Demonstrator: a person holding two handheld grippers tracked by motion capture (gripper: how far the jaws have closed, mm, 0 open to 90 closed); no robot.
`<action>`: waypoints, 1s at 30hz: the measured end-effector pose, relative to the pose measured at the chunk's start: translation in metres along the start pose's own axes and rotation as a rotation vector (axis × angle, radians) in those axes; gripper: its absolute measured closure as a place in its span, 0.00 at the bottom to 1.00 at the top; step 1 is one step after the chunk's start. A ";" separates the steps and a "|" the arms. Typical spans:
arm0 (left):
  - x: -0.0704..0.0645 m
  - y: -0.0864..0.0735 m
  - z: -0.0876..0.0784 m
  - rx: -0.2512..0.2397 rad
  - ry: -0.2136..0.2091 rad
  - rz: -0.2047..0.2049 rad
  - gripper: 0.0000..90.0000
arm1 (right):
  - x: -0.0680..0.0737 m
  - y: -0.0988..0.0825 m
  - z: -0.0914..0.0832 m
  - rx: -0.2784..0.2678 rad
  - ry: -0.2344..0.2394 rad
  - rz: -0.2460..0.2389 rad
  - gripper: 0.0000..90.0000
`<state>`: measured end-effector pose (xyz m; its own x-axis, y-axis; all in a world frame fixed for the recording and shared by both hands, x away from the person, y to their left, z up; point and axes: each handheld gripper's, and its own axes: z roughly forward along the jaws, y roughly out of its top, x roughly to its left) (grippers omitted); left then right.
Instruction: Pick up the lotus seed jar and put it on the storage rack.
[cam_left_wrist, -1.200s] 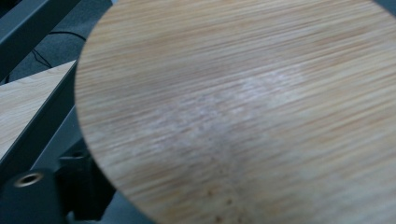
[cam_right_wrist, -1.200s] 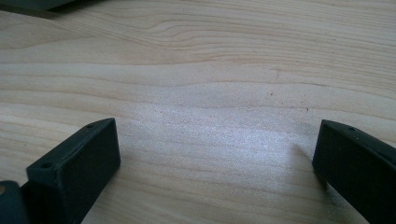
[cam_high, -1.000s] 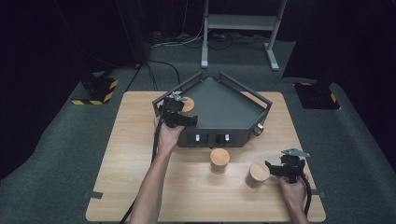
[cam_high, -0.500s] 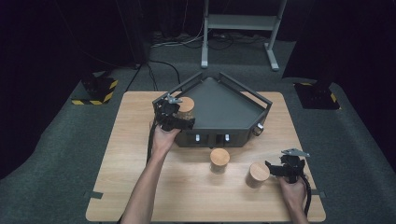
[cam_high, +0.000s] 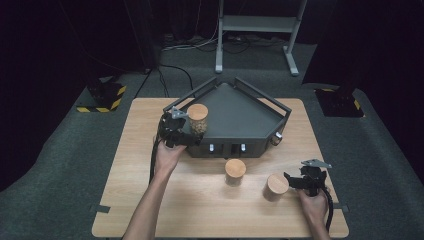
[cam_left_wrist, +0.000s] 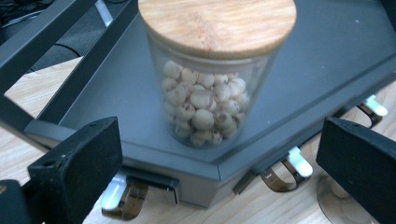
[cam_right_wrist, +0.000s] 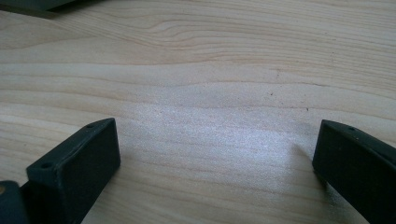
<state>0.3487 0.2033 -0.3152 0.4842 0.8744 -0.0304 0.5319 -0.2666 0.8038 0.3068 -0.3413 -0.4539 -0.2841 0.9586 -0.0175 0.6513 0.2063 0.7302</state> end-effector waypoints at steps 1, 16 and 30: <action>0.000 -0.001 -0.002 -0.002 -0.001 0.000 0.01 | 0.000 0.000 0.000 0.000 0.000 0.000 0.00; 0.000 -0.022 -0.017 -0.021 -0.018 -0.006 0.01 | 0.000 0.000 0.000 0.000 0.000 0.000 0.00; -0.001 -0.043 -0.024 -0.023 -0.010 -0.001 0.01 | 0.000 0.000 0.000 0.000 0.000 0.000 0.00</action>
<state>0.3089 0.2234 -0.3351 0.4908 0.8705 -0.0374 0.5162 -0.2559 0.8174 0.3068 -0.3414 -0.4540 -0.2845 0.9585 -0.0172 0.6511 0.2064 0.7304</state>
